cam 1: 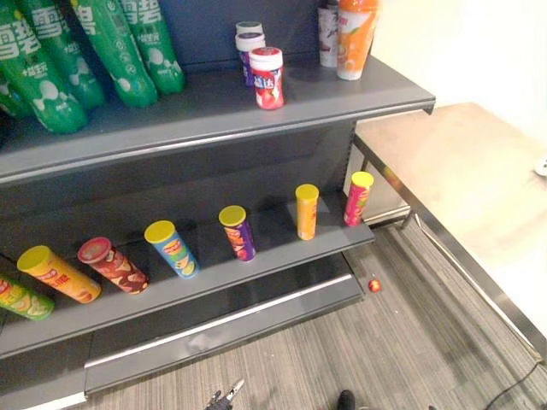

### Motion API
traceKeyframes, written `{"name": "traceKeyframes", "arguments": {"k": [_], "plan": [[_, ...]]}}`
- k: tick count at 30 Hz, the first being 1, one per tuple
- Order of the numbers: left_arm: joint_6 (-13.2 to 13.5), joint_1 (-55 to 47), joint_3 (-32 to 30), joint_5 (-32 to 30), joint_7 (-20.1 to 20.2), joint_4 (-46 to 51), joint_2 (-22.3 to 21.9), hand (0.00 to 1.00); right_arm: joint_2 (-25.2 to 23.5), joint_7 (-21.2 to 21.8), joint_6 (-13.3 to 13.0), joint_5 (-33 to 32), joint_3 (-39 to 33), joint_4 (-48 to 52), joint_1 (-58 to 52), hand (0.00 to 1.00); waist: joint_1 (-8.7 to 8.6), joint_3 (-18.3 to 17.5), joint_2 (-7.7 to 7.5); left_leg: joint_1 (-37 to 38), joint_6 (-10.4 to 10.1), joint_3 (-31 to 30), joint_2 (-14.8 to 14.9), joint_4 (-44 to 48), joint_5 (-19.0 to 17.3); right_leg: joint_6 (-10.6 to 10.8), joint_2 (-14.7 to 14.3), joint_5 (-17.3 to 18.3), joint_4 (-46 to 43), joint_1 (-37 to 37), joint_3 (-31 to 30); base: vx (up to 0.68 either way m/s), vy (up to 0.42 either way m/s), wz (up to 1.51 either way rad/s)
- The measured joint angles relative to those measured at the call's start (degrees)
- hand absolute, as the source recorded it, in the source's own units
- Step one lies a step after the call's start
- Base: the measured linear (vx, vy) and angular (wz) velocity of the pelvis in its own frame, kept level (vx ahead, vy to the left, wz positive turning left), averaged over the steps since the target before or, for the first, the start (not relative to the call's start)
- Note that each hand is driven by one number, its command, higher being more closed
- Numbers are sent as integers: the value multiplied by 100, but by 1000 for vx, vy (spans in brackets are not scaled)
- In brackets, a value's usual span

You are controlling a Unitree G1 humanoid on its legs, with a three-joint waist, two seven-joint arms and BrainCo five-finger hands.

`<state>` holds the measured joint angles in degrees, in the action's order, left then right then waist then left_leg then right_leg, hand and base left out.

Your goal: Put the gum and the chips on the shelf.

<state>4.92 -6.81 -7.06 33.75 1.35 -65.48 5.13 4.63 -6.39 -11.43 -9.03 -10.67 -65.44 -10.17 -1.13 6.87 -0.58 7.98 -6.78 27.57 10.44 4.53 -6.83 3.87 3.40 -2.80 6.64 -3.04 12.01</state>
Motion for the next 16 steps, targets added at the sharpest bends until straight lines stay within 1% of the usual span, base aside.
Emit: {"name": "traceKeyframes", "arguments": {"k": [2,4,7,10,13,16], "plan": [[25,-2,-10,126,-90,-51,9,0,14,89,45,-6,-3,-78,56,0,2,-4,12,-36,0,-490,-59,0,0,5,30,-1,0,40,-26,46,-19,-9],[78,-2,-7,159,-163,-52,2,0,27,164,75,-6,-4,-93,81,0,2,7,19,-79,-1,-620,-100,4,0,28,46,-16,0,94,-50,36,-3,-8],[73,0,-7,167,-382,-52,0,0,86,197,120,-3,-3,-212,159,0,-6,14,15,-70,-1,-696,-156,83,0,87,99,-63,0,71,-102,32,5,-8],[59,5,-7,159,-495,-61,-14,0,101,197,150,-65,-7,-267,181,0,-20,21,28,-24,-1,-963,-191,174,0,90,129,-129,-2,-36,-136,23,-3,-6],[0,21,-6,147,-522,-72,-35,0,114,176,153,-109,-9,-304,194,0,-24,27,45,138,-3,-1139,-220,165,-2,92,138,-129,-2,-161,-176,5,0,-5],[-5,65,0,143,-515,-139,-33,0,113,170,179,-118,-14,-311,209,0,-30,31,43,125,-3,-1292,-261,149,-14,120,171,-148,-1,-136,-194,-54,10,0]]}}
